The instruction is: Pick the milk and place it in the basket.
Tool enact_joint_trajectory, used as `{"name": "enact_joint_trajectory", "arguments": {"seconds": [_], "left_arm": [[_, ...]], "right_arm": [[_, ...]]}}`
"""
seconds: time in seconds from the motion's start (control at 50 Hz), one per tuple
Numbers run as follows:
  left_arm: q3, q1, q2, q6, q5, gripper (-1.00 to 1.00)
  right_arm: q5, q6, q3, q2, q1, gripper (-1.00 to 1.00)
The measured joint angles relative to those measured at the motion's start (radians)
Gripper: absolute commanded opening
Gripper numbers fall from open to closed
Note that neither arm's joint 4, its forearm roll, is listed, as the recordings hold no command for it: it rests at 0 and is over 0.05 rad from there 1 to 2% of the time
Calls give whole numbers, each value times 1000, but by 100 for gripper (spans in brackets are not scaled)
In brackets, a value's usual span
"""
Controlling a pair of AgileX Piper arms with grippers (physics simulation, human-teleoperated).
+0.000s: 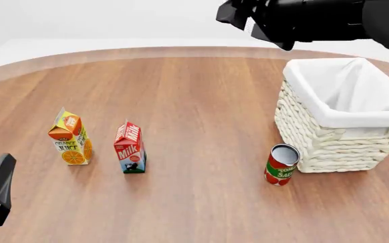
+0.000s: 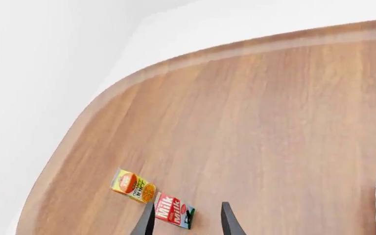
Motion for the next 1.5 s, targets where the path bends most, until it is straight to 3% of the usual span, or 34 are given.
{"name": "enact_joint_trajectory", "arguments": {"seconds": [0.66, 1.5], "left_arm": [[0, 0, 0, 0, 0, 100], [0, 0, 0, 0, 0, 100]], "right_arm": [[78, 91, -181, 177, 32, 100], [35, 181, -213, 338, 76, 100]]}}
